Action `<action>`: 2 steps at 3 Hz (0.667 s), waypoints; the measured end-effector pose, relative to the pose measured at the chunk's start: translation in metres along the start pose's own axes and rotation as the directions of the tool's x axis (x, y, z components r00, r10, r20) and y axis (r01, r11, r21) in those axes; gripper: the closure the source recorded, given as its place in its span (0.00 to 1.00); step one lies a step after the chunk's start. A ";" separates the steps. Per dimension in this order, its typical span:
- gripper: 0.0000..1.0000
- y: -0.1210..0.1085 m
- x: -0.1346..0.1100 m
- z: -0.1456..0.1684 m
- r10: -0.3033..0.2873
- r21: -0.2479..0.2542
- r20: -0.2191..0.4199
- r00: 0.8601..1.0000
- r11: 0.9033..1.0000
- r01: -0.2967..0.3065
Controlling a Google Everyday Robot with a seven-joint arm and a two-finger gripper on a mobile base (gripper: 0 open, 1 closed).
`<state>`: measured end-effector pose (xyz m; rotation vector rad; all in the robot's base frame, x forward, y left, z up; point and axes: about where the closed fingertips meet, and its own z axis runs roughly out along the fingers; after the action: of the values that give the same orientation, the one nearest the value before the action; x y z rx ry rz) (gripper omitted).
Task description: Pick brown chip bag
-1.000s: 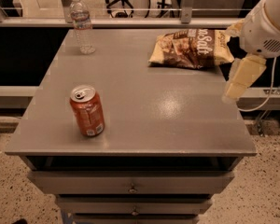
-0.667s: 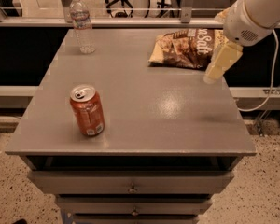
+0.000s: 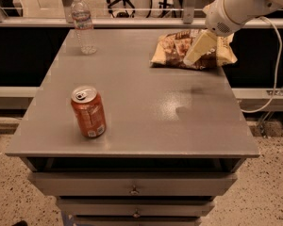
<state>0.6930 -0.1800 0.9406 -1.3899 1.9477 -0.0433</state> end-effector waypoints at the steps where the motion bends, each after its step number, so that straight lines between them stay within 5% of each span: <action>1: 0.00 -0.024 0.008 0.024 0.026 0.046 -0.008 1.000 0.999 -0.025; 2: 0.00 -0.042 0.029 0.048 0.066 0.066 -0.031 0.997 0.996 -0.064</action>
Offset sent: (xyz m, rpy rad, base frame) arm 0.0761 -0.0385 -0.0389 -0.0001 -0.0319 -0.1402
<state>0.7500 -0.2033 0.9078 -1.2905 1.9998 -0.0981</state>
